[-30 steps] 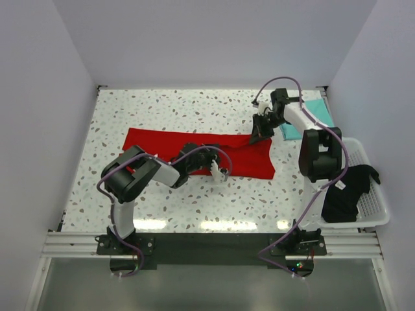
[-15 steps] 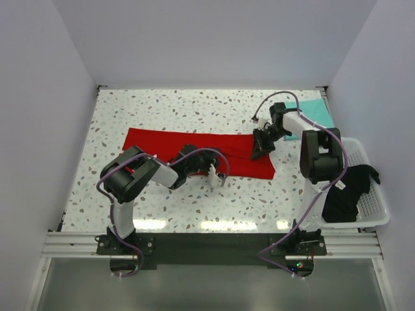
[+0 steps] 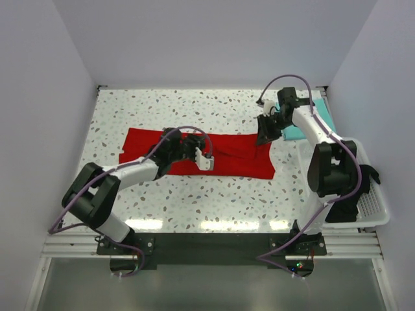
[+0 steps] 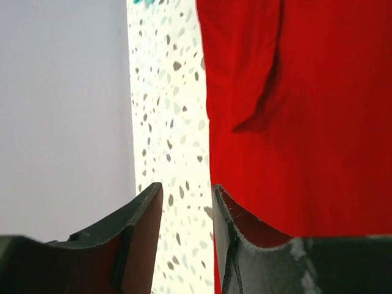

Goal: Fold and stack the t-shirts
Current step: Fold the tshirt

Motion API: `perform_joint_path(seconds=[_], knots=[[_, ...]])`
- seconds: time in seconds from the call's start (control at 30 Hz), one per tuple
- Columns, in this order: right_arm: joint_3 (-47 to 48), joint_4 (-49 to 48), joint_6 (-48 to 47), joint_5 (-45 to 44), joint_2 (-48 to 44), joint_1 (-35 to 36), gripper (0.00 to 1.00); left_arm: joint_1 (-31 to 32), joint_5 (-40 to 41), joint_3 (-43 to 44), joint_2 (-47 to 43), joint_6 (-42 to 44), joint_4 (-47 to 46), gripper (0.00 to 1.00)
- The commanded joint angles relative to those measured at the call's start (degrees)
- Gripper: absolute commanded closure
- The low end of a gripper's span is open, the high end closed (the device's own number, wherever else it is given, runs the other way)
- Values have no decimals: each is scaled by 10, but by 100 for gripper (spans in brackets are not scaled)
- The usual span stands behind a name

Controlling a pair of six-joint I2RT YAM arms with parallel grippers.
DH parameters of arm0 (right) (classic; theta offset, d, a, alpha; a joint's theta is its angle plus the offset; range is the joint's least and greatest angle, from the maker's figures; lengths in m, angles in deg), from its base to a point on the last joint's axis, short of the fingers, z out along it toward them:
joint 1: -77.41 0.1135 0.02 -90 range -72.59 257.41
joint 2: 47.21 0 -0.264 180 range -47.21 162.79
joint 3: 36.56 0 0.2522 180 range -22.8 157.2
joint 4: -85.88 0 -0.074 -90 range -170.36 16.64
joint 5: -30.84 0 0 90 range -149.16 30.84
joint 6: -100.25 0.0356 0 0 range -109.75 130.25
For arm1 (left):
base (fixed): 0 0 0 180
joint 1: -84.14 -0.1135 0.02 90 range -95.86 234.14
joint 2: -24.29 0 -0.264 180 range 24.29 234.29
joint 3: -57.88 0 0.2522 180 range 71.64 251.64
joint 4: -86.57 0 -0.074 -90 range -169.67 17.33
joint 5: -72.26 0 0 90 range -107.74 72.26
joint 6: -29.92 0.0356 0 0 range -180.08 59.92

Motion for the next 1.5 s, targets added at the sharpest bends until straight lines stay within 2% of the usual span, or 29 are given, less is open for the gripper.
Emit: perform_joint_path(seconds=[0.0, 0.07, 0.1, 0.13, 0.2, 0.33, 0.43, 0.57, 0.67, 0.7, 0.83, 0.9, 0.97, 1.1, 1.27, 1.37, 1.43, 1.47], knots=[[20, -17, 3, -22, -32, 9, 85, -29, -50, 50, -47, -140, 150, 57], [23, -21, 11, -21, -15, 17, 91, -30, -74, 107, -38, -190, 232, 58], [22, -24, 15, -20, -9, 24, 91, -30, -83, 150, -30, -259, 247, 59], [20, -36, 19, -19, 1, 27, 91, -30, -94, 173, -20, -293, 291, 59], [14, -47, 31, -22, 10, 36, 91, -28, -130, 243, 23, -388, 321, 60], [8, -76, 40, -44, 32, 40, 91, -20, -188, 369, 123, -497, 416, 66], [4, -92, 43, -50, 47, 41, 92, -9, -218, 410, 181, -553, 422, 71], [8, -96, 42, -61, 72, 41, 93, 3, -213, 422, 232, -588, 417, 79], [11, -98, 40, -69, 84, 41, 93, 2, -195, 437, 273, -593, 434, 80], [14, -100, 38, -73, 92, 43, 93, 0, -164, 444, 282, -602, 434, 82], [30, -97, 29, -98, 122, 46, 93, -35, -138, 443, 308, -658, 369, 82], [38, -104, 24, -114, 132, 47, 93, -58, -156, 452, 323, -683, 354, 81], [51, -113, 18, -140, 155, 48, 93, -70, -178, 457, 333, -690, 345, 80], [123, -121, 5, -178, 200, 55, 92, -76, -214, 418, 291, -623, 370, 71], [232, -141, -31, -247, 273, 93, 91, -140, -205, 325, 150, -580, 384, 63], [291, -170, -60, -291, 311, 130, 87, -182, -153, 301, 84, -500, 453, 61], [373, -189, -68, -343, 358, 152, 84, -194, -95, 282, 42, -418, 496, 61], [431, -194, -71, -359, 372, 156, 79, -200, -77, 273, 31, -391, 509, 61]])
